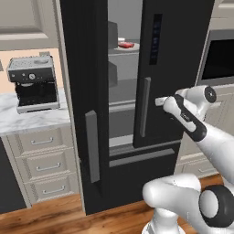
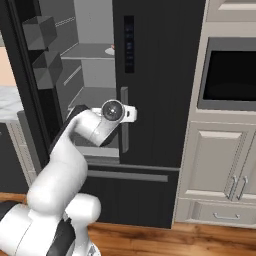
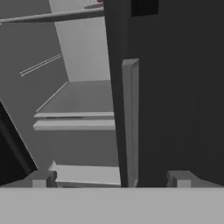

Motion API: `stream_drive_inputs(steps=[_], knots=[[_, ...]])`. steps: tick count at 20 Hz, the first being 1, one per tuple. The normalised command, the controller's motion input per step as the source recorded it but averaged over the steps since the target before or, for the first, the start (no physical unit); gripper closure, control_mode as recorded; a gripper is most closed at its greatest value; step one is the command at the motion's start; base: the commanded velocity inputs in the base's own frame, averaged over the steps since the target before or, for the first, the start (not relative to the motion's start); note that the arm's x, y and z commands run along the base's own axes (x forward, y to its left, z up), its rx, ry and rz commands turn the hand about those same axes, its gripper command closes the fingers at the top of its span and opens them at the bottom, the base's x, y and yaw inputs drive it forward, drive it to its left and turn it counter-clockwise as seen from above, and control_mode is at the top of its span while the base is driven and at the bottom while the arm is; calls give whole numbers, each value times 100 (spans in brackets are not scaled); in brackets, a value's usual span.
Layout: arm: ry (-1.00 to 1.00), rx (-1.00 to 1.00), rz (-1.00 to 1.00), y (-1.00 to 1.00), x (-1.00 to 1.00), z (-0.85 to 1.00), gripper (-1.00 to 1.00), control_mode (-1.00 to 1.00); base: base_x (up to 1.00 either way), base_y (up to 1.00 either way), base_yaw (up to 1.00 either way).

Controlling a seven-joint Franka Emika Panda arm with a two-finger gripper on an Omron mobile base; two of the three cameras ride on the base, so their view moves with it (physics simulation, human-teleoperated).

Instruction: Retrieve the steak from the fridge and place it on the saucepan with marinade on the stove.

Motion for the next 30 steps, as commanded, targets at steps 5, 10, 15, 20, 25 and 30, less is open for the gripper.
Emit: stream_drive_inputs(steps=[5,10,15,20,25,30], knots=[[1,0,13,-15,91,0,-100,-100,0,0,0],[4,0,6,6,97,-4,-100,-100,0,0,0],[1,0,0,2,85,-11,-100,-100,0,0,0],[0,0,0,0,82,-22,-100,-100,0,0,0],[0,0,0,0,82,-24,-100,-100,0,0,0],[1,0,0,0,86,-14,100,-100,0,0,0]])
